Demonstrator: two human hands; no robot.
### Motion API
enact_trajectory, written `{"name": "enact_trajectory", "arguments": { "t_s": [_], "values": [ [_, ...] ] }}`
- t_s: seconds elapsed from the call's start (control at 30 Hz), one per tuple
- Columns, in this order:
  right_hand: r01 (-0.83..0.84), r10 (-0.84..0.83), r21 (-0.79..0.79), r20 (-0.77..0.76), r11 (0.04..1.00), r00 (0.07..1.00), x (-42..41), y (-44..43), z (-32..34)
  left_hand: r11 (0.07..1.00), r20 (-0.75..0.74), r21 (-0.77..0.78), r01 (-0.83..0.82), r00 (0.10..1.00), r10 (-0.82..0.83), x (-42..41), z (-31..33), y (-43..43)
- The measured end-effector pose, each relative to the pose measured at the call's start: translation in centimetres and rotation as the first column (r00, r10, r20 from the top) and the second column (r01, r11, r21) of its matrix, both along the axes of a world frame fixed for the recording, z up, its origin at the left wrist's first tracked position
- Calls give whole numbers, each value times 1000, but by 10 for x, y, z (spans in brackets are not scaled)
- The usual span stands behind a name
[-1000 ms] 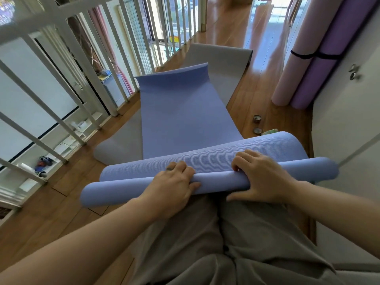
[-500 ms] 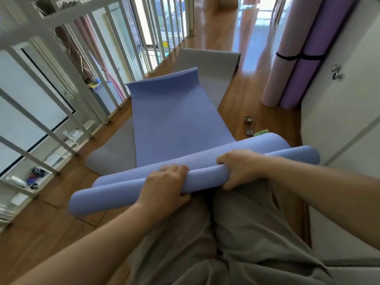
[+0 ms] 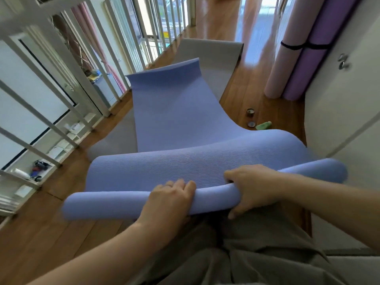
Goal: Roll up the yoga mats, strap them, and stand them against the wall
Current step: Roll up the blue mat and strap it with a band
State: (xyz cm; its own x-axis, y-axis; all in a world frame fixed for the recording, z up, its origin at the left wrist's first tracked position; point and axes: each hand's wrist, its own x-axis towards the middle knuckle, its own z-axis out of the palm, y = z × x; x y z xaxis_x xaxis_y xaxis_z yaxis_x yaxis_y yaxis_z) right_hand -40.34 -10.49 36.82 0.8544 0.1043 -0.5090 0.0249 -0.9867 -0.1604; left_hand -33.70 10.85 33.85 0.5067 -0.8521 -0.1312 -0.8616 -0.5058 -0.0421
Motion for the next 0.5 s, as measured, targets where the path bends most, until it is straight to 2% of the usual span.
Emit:
{"name": "enact_trajectory", "arguments": {
  "t_s": [0.07,0.13,0.17,0.23,0.3,0.37,0.5],
  "values": [
    [-11,22,-70,158,997,987,-11,2,1,1000,-18,1,-9,1000,9,0,1,-2],
    [-88,162,-183,438,979,884,-21,7,-11,997,-47,27,-72,996,73,1,8,-8],
    [-106,215,-229,528,967,821,-25,11,-19,996,-35,34,-81,996,82,4,7,-9],
    [-96,208,-211,614,973,761,-23,14,-36,990,-127,91,-104,985,115,7,7,-12],
    [-72,154,-157,607,985,780,-12,13,-41,987,-156,112,-113,979,130,12,10,-13],
    [-52,114,-130,534,990,838,-1,13,-35,986,-121,123,-109,985,124,13,12,-15],
    [1,-9,44,184,999,983,18,8,-16,998,93,-20,-67,993,69,4,2,-19]
  ]
}}
